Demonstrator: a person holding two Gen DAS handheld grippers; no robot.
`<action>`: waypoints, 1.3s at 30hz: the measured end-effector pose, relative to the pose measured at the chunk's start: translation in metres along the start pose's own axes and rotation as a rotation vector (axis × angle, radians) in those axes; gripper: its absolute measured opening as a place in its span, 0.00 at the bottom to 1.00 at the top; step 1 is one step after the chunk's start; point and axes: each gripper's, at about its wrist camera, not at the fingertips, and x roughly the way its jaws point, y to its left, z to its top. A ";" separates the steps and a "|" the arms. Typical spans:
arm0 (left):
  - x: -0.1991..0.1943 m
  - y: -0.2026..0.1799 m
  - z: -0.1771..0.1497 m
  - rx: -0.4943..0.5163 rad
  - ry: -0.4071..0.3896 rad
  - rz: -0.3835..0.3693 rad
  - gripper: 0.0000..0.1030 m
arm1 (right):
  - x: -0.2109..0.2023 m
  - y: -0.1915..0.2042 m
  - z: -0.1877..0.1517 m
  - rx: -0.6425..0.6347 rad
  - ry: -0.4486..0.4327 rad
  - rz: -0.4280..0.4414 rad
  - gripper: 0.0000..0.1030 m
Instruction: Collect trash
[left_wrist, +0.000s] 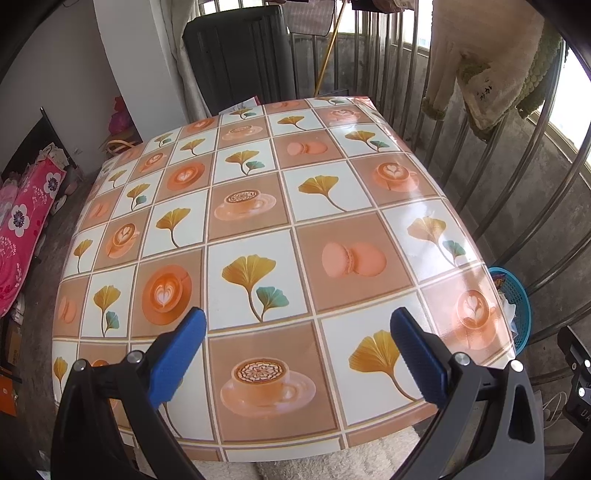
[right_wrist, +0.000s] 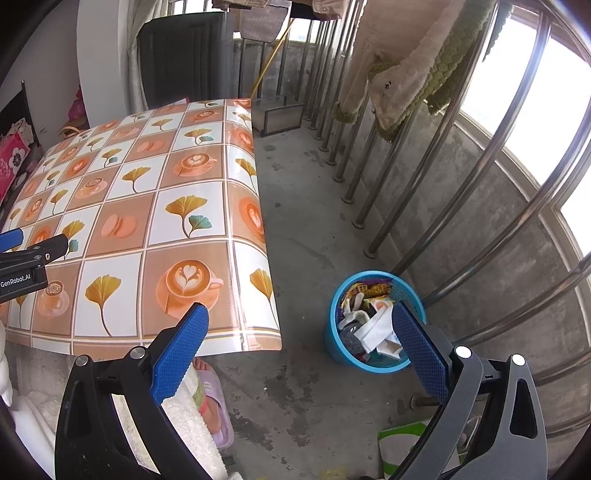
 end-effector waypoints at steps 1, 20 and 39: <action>0.000 0.000 0.000 0.001 0.000 -0.001 0.95 | 0.000 0.000 0.000 0.002 -0.001 0.000 0.93; 0.000 0.001 0.001 0.000 -0.001 0.000 0.95 | 0.000 0.001 0.000 0.002 -0.001 -0.002 0.93; 0.001 0.005 0.000 -0.001 0.002 -0.002 0.95 | 0.002 0.001 0.001 -0.020 0.001 0.002 0.93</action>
